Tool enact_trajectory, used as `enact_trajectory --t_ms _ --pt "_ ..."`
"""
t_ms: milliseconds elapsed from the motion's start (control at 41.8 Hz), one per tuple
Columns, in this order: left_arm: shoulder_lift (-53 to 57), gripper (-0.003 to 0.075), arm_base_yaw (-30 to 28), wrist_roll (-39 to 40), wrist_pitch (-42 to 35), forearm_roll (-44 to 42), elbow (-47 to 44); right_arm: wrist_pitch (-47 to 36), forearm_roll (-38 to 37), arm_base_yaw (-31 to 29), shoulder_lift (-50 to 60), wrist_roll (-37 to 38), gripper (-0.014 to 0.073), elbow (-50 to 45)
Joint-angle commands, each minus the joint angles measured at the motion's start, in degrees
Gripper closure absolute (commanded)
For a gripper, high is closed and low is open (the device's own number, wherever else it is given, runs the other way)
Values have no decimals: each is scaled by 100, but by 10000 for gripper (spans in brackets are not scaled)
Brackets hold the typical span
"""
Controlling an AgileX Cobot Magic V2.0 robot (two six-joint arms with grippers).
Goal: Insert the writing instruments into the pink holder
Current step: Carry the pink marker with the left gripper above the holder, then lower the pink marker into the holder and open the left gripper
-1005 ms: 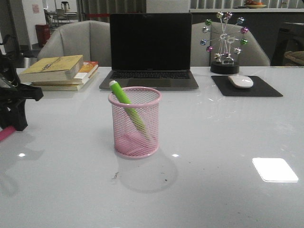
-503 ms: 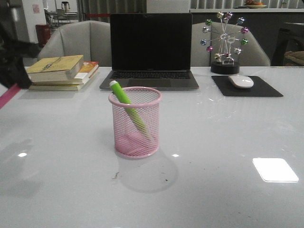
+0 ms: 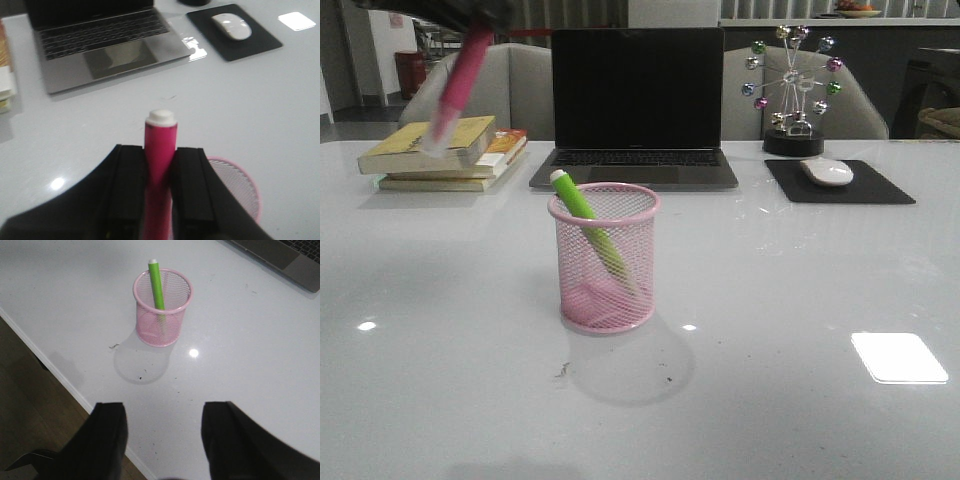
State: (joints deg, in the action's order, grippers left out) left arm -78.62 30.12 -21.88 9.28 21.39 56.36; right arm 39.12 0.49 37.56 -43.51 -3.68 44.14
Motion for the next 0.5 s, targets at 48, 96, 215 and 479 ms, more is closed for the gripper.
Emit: enact_trajectory --t_ms 48,96,215,479 --pt "-55 591 798 -21 -1948 102 2 -397 -49 -3 32 -31 137 156" --pt "-169 591 1010 -21 -2566 102 -59 -397 -49 -3 32 -31 137 156" --pt "-576 591 1382 -21 -3626 102 -116 -397 -49 -3 32 -31 137 156" --pt "-1494 591 1702 1 -4650 102 -116 -397 -49 -3 32 -31 137 156"
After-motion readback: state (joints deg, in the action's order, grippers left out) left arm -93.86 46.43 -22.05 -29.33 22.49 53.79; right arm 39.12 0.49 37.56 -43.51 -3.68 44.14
